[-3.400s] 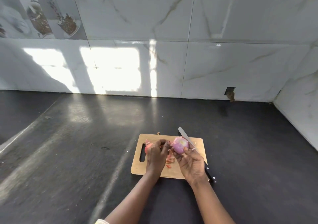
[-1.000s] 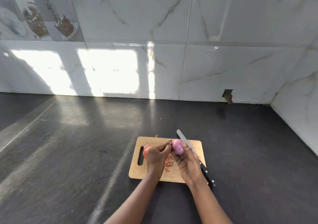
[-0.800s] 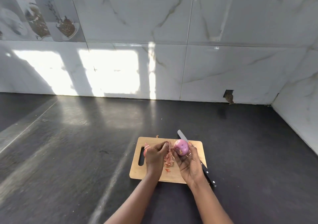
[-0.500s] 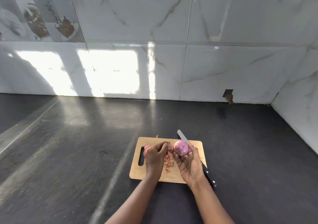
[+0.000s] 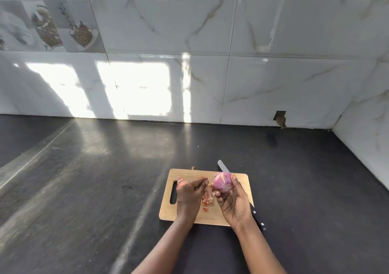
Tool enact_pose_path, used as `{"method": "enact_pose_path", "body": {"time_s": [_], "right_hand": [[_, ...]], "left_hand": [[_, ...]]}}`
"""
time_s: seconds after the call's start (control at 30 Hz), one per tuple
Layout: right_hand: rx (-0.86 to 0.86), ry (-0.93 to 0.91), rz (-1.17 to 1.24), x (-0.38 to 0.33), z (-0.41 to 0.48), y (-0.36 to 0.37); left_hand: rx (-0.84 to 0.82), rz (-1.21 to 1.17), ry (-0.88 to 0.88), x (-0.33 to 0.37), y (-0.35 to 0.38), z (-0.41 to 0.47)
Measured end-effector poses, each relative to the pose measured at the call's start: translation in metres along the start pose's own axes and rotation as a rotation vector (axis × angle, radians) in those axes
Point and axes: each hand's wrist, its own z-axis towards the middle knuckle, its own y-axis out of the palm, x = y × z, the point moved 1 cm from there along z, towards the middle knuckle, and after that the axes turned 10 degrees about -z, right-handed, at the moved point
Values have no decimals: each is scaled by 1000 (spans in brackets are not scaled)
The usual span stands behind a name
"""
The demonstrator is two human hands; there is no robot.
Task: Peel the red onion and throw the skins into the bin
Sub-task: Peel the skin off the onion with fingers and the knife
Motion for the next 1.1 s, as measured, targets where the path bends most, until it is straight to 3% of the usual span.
{"method": "enact_pose_path", "body": {"time_s": [0.17, 0.33, 0.57, 1.1], "right_hand": [[-26, -36, 60, -1, -3, 4], [-50, -72, 46, 0, -3, 3], [-25, -158, -67, 0, -4, 4], [-15, -160, -120, 2, -2, 5]], "left_hand": [[-6, 70, 302, 12, 6, -8], [-34, 83, 433, 13, 12, -10], [3, 114, 401, 5, 13, -9], [-26, 155, 445, 7, 12, -9]]}}
